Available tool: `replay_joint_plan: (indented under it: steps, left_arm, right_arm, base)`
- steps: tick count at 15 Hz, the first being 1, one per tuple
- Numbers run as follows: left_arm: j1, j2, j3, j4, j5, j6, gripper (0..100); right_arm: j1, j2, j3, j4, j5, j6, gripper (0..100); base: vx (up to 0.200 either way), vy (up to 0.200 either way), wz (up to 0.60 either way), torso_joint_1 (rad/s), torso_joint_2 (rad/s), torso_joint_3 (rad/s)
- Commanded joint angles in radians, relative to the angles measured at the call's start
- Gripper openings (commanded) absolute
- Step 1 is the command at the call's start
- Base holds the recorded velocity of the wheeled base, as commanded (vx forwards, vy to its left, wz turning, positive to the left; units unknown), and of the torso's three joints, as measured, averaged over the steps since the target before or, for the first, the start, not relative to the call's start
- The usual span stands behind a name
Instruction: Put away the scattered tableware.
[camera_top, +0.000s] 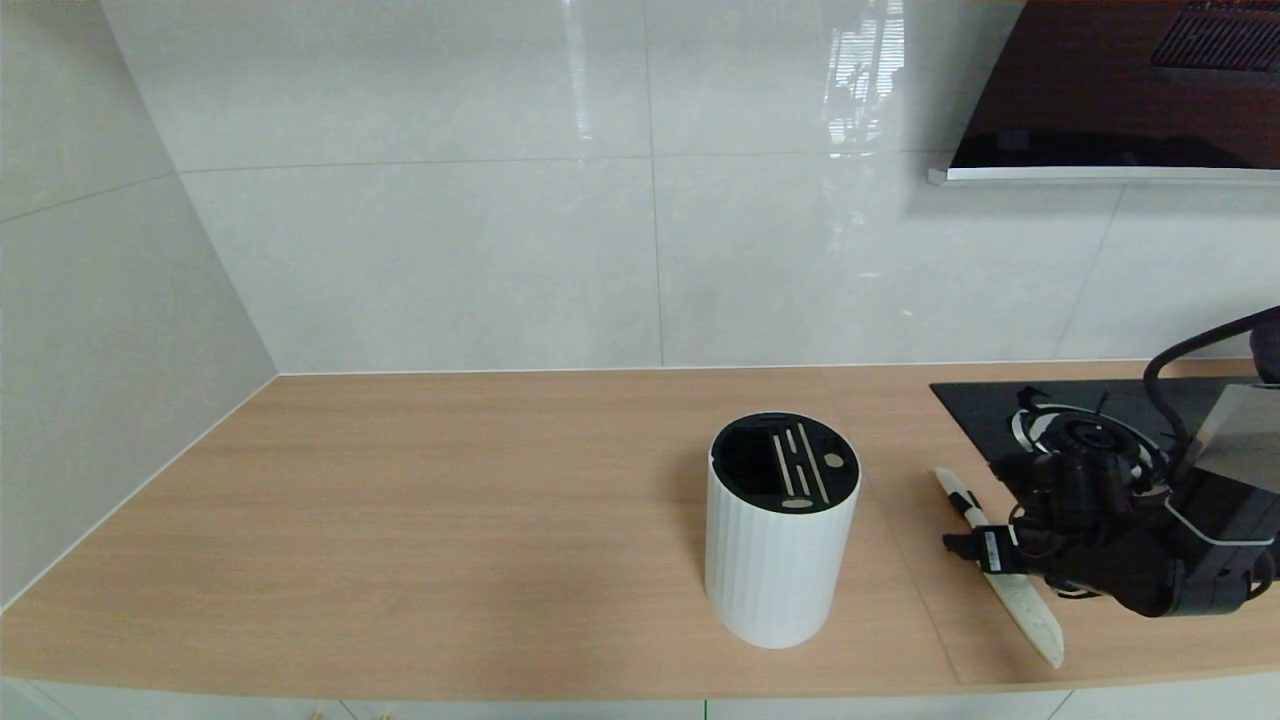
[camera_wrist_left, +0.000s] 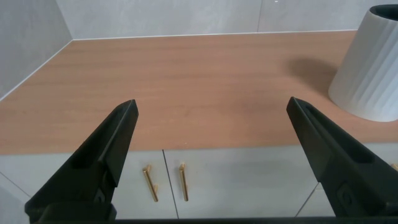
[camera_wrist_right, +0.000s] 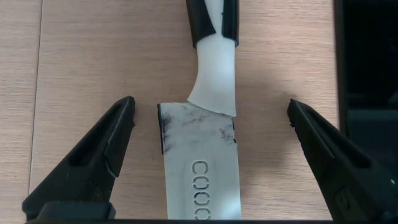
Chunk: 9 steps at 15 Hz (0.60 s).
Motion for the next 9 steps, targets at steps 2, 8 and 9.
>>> replay_joint_plan:
  steps: [2, 8, 9]
  left_arm:
    - [0.000, 0.002, 0.000, -0.001, 0.000, 0.000, 100]
    - [0.000, 0.002, 0.000, -0.001, 0.000, 0.000, 100]
    - [0.000, 0.002, 0.000, -0.001, 0.000, 0.000, 100]
  right_arm:
    - [0.000, -0.007, 0.007, 0.003, 0.000, -0.001, 100]
    - [0.000, -0.033, 0.039, 0.003, 0.001, 0.000, 100]
    - [0.000, -0.030, 0.039, 0.003, 0.001, 0.000, 100]
  base:
    - [0.000, 0.000, 0.00, 0.000, 0.00, 0.000]
    - [0.000, 0.000, 0.00, 0.000, 0.00, 0.000]
    - [0.000, 0.000, 0.00, 0.000, 0.00, 0.000]
